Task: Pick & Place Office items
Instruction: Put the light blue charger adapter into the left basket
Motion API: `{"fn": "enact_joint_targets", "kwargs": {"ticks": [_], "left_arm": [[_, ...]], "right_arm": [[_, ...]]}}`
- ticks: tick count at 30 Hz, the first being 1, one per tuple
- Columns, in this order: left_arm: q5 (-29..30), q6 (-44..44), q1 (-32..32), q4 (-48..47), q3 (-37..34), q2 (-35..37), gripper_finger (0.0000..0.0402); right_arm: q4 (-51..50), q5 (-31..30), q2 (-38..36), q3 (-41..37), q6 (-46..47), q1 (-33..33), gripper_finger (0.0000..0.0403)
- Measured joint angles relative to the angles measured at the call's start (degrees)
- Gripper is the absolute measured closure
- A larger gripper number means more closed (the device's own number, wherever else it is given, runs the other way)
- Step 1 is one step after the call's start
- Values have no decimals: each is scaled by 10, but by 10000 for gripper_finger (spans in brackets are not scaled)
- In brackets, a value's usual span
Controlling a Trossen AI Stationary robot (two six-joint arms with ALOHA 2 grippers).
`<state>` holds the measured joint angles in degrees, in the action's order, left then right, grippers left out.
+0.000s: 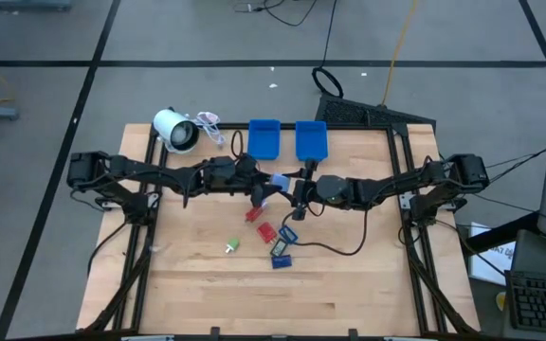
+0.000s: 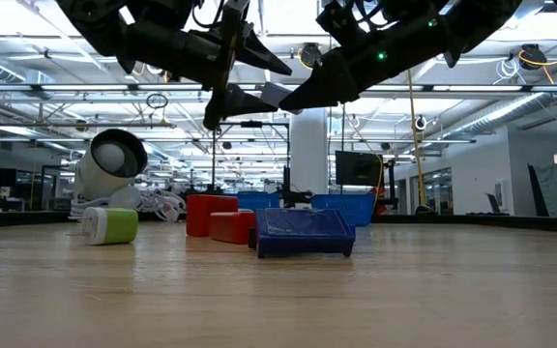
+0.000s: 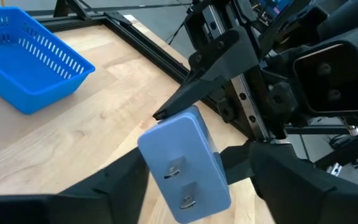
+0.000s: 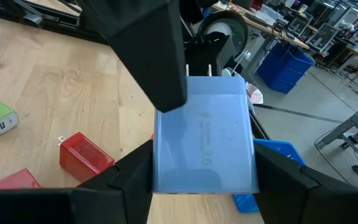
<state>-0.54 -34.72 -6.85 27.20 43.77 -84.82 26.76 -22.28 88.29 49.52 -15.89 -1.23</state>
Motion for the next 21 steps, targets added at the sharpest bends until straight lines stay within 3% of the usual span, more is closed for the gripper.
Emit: {"fn": "enact_joint_targets", "kwargs": {"ticks": [9, 21], "left_arm": [[22, 13, 0, -1, 0, -1, 209], [7, 0, 0, -2, 0, -1, 216]], "right_arm": [[2, -2, 0, 0, -3, 0, 190], [0, -2, 0, 0, -30, -6, 190]]}}
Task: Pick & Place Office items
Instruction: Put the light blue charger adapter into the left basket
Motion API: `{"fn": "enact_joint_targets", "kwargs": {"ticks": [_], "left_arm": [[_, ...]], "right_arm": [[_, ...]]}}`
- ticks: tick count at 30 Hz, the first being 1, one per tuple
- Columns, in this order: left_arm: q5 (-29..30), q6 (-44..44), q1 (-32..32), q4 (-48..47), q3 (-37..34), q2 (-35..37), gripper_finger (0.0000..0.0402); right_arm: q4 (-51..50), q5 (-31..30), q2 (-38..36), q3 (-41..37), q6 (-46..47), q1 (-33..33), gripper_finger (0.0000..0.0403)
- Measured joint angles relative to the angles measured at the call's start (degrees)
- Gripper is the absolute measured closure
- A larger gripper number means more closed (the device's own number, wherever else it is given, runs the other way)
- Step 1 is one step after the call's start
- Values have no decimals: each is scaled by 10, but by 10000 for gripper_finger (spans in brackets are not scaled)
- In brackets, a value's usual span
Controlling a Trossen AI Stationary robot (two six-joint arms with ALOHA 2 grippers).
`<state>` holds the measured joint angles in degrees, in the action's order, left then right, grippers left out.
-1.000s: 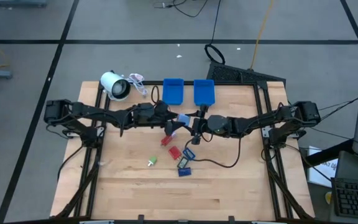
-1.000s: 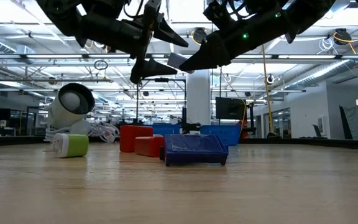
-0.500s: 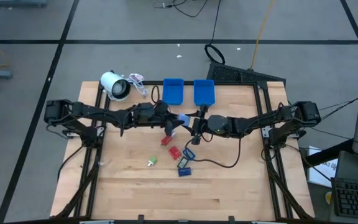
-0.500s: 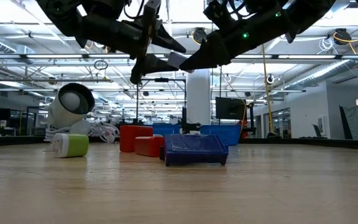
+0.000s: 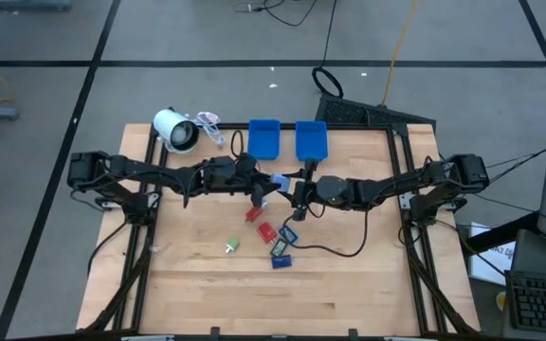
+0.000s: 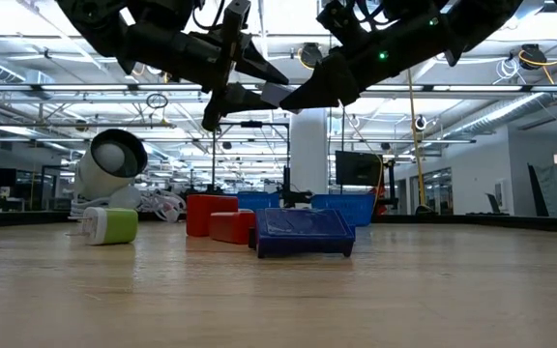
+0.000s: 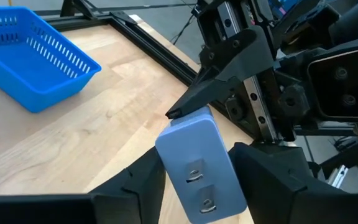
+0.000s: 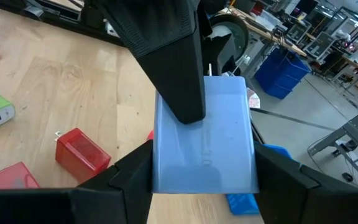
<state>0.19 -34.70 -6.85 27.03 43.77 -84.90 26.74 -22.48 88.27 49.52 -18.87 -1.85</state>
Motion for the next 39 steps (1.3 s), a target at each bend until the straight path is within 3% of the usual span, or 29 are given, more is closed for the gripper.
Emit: {"fn": "enact_joint_targets", "kwargs": {"ticks": [11, 21, 32, 37, 39], "left_arm": [[-1, -23, 0, 1, 0, 0, 247], [25, 130, -1, -7, -1, 35, 256], [150, 305, -2, -42, 0, 114, 259], [299, 390, -3, -100, 0, 118, 267], [327, 412, -11, -103, 0, 114, 274]], "right_arm": [[0, -3, 0, 0, -9, -1, 190], [10, 3, -1, 1, 38, -1, 156], [0, 15, 0, 0, 91, 0, 158], [11, 108, 0, 0, 131, 20, 166], [13, 145, 0, 0, 142, 32, 170]]}}
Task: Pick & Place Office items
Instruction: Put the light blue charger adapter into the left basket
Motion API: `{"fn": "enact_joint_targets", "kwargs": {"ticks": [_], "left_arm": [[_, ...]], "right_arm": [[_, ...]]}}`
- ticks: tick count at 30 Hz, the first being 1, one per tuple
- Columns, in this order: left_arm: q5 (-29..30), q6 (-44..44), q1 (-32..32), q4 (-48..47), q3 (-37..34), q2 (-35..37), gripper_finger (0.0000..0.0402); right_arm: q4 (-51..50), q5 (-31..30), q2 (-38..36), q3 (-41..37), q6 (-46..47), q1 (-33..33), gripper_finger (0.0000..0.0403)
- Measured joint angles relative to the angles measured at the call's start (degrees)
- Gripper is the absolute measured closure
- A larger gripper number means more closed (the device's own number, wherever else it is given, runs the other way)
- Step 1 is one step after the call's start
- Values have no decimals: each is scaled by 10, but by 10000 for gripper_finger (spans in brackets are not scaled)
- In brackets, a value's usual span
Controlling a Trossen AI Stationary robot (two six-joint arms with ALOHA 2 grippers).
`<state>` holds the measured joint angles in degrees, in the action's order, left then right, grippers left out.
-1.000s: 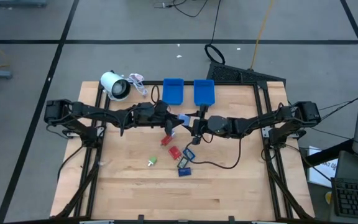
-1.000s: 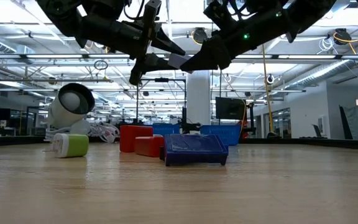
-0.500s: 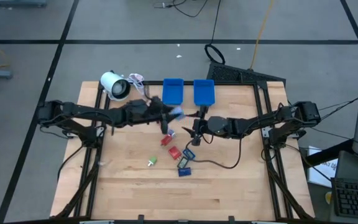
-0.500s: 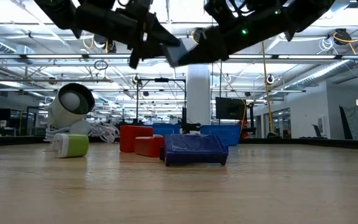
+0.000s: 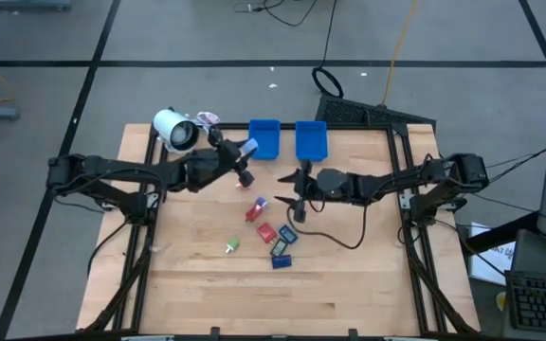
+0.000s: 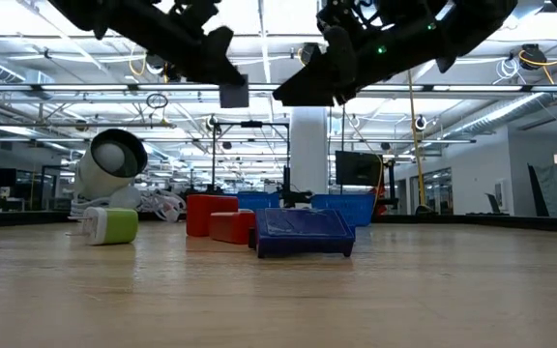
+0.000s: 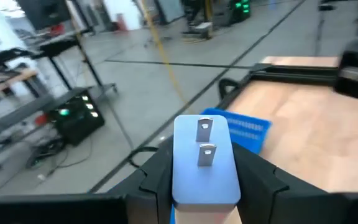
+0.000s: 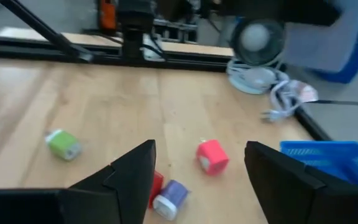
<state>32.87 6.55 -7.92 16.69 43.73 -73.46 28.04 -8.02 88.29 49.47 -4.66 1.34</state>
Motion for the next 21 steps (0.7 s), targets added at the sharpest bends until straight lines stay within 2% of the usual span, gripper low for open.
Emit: {"fn": "enact_joint_targets", "kwargs": {"ticks": [6, 13, 17, 21], "left_arm": [[-11, -36, -47, -2, 1, -34, 267], [-93, -91, -114, 54, 0, -119, 277], [-106, -98, -146, 122, 0, -173, 273], [-111, -103, -173, 164, 2, -217, 264]], "right_arm": [[-7, 38, 0, 0, 12, 28, 182], [-5, 48, 0, -1, 7, 40, 196], [66, 103, 0, -36, 11, 58, 202], [137, 112, -10, -82, 31, 83, 206]]}}
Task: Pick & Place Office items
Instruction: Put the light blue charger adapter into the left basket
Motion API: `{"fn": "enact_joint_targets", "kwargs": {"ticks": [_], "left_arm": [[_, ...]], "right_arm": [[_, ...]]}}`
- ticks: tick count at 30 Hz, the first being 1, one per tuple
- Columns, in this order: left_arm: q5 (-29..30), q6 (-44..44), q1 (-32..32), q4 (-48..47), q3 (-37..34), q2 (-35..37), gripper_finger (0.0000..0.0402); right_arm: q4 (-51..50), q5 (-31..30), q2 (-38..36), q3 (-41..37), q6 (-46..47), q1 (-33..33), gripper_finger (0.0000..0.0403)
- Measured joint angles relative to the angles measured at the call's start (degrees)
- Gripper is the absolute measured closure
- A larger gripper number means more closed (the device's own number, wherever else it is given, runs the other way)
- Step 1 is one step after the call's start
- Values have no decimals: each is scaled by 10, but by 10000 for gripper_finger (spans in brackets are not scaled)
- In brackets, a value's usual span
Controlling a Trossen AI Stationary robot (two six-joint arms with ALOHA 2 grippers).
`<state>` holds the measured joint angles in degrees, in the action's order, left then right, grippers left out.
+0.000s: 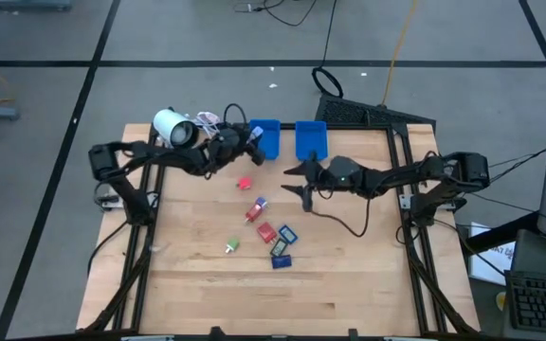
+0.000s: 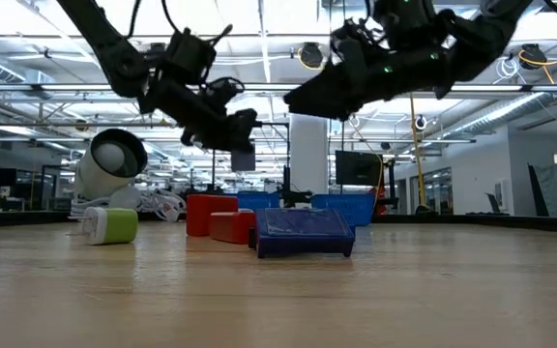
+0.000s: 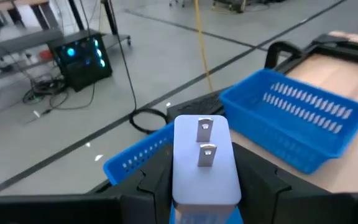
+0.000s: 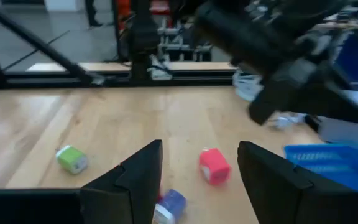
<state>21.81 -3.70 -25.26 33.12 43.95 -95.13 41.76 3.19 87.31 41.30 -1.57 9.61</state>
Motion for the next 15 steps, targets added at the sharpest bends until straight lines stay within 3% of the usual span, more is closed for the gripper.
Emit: {"fn": "enact_joint_targets", "kwargs": {"ticks": [5, 15], "left_arm": [[-54, -38, -29, 0, 26, -53, 277], [-59, -66, -33, -37, 82, -107, 262]], "right_arm": [[46, 0, -13, -45, 26, 25, 207], [53, -1, -49, -73, 27, 32, 207]]}}
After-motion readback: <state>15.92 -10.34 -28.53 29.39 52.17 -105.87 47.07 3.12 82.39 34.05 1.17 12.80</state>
